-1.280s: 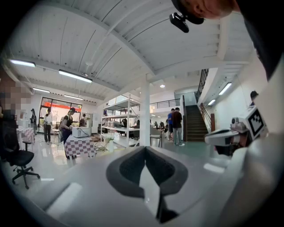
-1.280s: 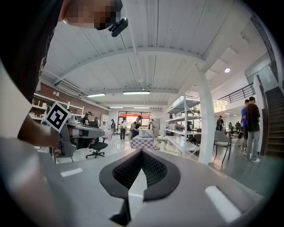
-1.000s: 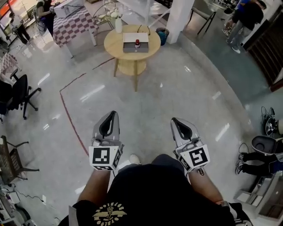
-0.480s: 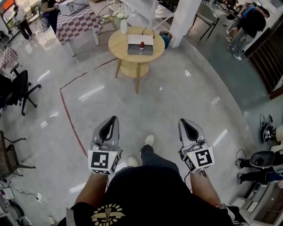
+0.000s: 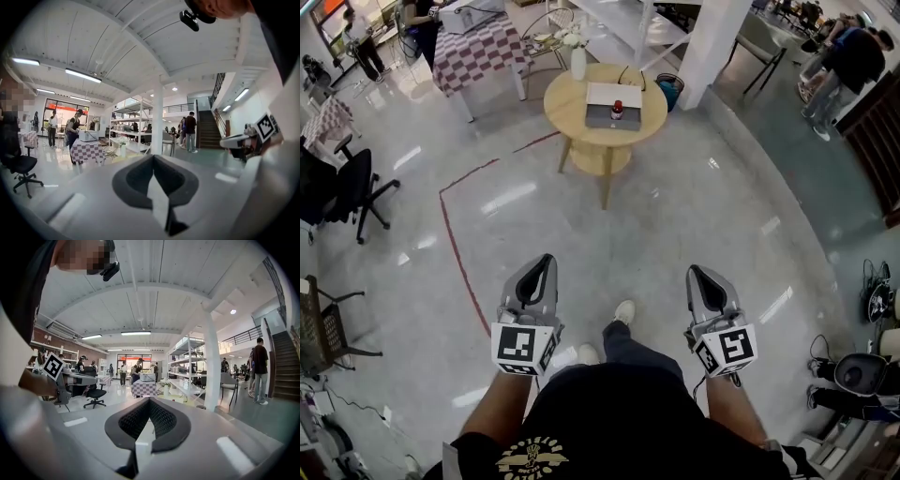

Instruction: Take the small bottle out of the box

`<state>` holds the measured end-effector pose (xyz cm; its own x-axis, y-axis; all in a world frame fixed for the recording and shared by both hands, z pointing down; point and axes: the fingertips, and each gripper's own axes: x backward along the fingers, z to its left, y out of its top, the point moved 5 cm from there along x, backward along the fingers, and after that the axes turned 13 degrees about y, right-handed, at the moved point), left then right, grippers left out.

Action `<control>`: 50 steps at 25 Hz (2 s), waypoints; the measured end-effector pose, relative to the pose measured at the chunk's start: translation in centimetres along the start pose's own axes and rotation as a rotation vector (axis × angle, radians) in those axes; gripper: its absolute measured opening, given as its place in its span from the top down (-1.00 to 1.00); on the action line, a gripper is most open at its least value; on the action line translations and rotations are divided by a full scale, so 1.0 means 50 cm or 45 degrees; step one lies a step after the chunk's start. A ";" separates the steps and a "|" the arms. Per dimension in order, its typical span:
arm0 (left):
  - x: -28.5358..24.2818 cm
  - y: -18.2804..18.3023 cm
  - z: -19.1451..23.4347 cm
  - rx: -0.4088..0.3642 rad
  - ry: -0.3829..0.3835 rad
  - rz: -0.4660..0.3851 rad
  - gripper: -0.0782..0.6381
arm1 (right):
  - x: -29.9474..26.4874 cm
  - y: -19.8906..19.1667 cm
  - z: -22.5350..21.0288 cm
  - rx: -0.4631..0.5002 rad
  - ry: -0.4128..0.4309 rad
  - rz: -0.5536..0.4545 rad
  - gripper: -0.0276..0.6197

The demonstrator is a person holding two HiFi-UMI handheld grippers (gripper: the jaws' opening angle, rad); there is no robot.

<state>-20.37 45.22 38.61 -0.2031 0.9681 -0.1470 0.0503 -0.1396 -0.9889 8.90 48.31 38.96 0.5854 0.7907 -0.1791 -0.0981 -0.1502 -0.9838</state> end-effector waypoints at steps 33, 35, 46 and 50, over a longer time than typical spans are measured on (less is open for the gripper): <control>-0.404 0.101 -0.162 -0.007 0.059 -0.011 0.78 | -0.198 0.031 -0.389 -0.054 0.225 -0.071 0.89; -0.404 0.102 -0.159 0.004 0.086 -0.009 0.78 | -0.205 0.033 -0.390 -0.057 0.256 -0.069 0.89; -0.446 0.087 -0.117 0.024 0.104 0.024 0.78 | -0.267 0.030 -0.399 -0.079 0.282 -0.037 0.89; -0.479 0.086 -0.109 0.029 0.079 0.023 0.78 | -0.285 0.019 -0.403 -0.105 0.270 -0.050 0.89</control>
<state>-9.98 22.58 37.98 -0.1413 0.9762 -0.1643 0.0314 -0.1615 -0.9864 16.68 24.93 40.81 0.7445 0.6557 -0.1256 -0.0105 -0.1767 -0.9842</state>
